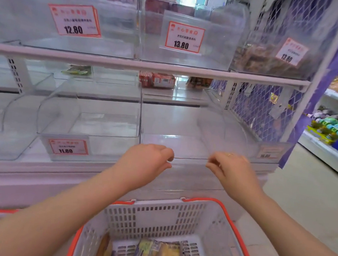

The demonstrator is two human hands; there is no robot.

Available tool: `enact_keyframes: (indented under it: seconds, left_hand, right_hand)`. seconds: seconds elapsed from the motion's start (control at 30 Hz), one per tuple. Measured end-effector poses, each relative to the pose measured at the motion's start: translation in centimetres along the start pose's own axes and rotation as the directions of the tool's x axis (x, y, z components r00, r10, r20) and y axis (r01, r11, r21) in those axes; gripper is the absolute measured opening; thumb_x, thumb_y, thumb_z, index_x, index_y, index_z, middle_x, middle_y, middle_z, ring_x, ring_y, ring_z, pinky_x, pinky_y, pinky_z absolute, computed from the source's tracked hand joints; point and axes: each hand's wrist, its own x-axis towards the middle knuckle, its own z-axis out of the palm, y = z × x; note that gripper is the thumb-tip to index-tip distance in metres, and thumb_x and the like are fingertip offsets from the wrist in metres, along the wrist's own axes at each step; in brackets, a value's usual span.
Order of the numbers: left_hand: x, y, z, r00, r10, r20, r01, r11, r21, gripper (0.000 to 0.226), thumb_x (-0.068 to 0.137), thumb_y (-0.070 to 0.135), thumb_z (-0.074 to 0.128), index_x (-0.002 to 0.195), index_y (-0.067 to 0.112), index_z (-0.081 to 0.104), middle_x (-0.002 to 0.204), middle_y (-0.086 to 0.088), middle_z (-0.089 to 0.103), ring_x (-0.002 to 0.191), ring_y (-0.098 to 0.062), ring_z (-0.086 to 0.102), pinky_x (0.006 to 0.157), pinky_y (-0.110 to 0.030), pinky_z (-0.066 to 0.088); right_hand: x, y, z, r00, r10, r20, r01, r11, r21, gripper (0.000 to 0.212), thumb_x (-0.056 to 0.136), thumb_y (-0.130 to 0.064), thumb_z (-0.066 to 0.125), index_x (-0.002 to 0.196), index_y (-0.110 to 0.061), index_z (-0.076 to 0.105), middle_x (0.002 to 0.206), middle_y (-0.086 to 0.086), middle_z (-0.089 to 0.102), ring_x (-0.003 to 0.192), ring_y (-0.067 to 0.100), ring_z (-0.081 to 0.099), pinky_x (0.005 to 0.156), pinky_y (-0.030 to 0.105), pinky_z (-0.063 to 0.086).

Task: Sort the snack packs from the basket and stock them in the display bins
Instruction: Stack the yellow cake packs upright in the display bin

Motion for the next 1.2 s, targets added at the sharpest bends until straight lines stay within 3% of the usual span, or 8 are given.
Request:
enact_keyframes:
  seconds: [0.13, 0.33, 0.5, 0.6, 0.73, 0.87, 1.1, 1.2]
  left_hand:
    - [-1.2, 1.4, -0.2, 0.999, -0.021, 0.041, 0.020, 0.999, 0.033, 0.024, 0.097, 0.035, 0.040, 0.112, 0.020, 0.051, 0.113, 0.001, 0.058, 0.105, -0.023, 0.055, 0.077, -0.032, 0.043]
    - [-3.8, 4.0, 0.7, 0.890, 0.278, -0.361, -0.283, 0.958, 0.042, 0.017, 0.066, 0.001, 0.068, 0.082, 0.004, 0.068, 0.082, -0.010, 0.066, 0.069, -0.027, 0.062, 0.056, -0.031, 0.049]
    - [-6.2, 5.6, 6.5, 0.968, 0.251, 0.003, -0.248, 0.958, -0.146, 0.019, 0.082, 0.016, 0.048, 0.085, 0.006, 0.064, 0.082, -0.011, 0.061, 0.073, -0.031, 0.060, 0.057, -0.036, 0.050]
    - [-7.5, 5.7, 11.8, 0.948, 0.084, 0.308, -0.024, 0.981, -0.194, 0.025, 0.094, 0.023, 0.040, 0.109, 0.013, 0.057, 0.112, -0.006, 0.057, 0.103, -0.026, 0.055, 0.080, -0.038, 0.047]
    - [-9.3, 6.0, 17.1, 0.867, 0.010, 0.499, 0.173, 0.932, -0.319, 0.020, 0.093, 0.021, 0.041, 0.106, 0.016, 0.056, 0.110, -0.004, 0.058, 0.101, -0.023, 0.055, 0.082, -0.034, 0.046]
    - [-10.7, 6.6, 20.7, 0.828, -0.010, 0.560, 0.264, 0.888, -0.375, 0.013, 0.093, 0.020, 0.042, 0.097, 0.018, 0.054, 0.103, -0.003, 0.059, 0.092, -0.022, 0.056, 0.076, -0.034, 0.048]
    - [-12.5, 6.9, 23.9, 0.815, -0.068, 0.575, 0.374, 0.820, -0.433, 0.020, 0.093, 0.019, 0.043, 0.105, 0.021, 0.059, 0.111, 0.003, 0.061, 0.094, -0.013, 0.057, 0.074, -0.023, 0.042]
    - [-12.9, 6.9, 24.2, 0.804, -0.067, 0.590, 0.394, 0.805, -0.445, 0.021, 0.094, 0.019, 0.044, 0.108, 0.021, 0.060, 0.112, 0.004, 0.062, 0.095, -0.011, 0.058, 0.075, -0.020, 0.041]
  right_hand:
    - [-1.8, -0.3, 0.0, 1.000, 0.013, 0.006, -0.013, 0.997, -0.082, 0.020, 0.095, -0.032, 0.049, 0.101, -0.018, 0.063, 0.102, 0.000, 0.066, 0.101, 0.026, 0.055, 0.082, 0.033, 0.032]
    - [-5.2, -1.4, 2.2, 0.892, 0.025, -0.452, 0.029, 0.993, 0.112, 0.025, 0.083, -0.010, 0.049, 0.097, -0.004, 0.069, 0.098, 0.013, 0.065, 0.089, 0.028, 0.054, 0.078, 0.035, 0.042]
    - [-11.2, 0.2, 9.6, 0.986, 0.020, 0.166, -0.056, 0.975, 0.217, 0.019, 0.087, -0.008, 0.046, 0.096, -0.008, 0.064, 0.096, 0.009, 0.066, 0.094, 0.025, 0.059, 0.078, 0.028, 0.038]
    - [-14.9, 2.4, 14.6, 0.850, 0.037, 0.525, -0.091, 0.993, 0.076, 0.026, 0.090, -0.016, 0.043, 0.109, -0.016, 0.062, 0.114, 0.005, 0.062, 0.108, 0.022, 0.055, 0.089, 0.031, 0.042]
    - [-17.8, 5.0, 18.3, 0.564, 0.102, 0.819, -0.059, 0.995, -0.084, 0.028, 0.087, -0.024, 0.053, 0.113, -0.022, 0.061, 0.121, 0.005, 0.059, 0.111, 0.023, 0.055, 0.090, 0.031, 0.045]
    - [-19.0, 6.9, 20.5, 0.413, 0.112, 0.904, 0.018, 0.991, -0.131, 0.038, 0.080, -0.043, 0.061, 0.114, -0.025, 0.061, 0.122, 0.007, 0.058, 0.111, 0.028, 0.055, 0.092, 0.035, 0.045]
    - [-20.2, 7.6, 24.5, 0.402, -0.071, 0.913, 0.361, 0.929, -0.087, 0.038, 0.091, -0.028, 0.049, 0.126, -0.013, 0.049, 0.131, 0.012, 0.050, 0.119, 0.031, 0.046, 0.099, 0.040, 0.034]
    - [-19.5, 7.3, 24.9, 0.495, -0.115, 0.861, 0.295, 0.955, -0.041, 0.026, 0.090, -0.027, 0.050, 0.114, -0.018, 0.054, 0.120, 0.008, 0.056, 0.111, 0.027, 0.049, 0.091, 0.036, 0.034]
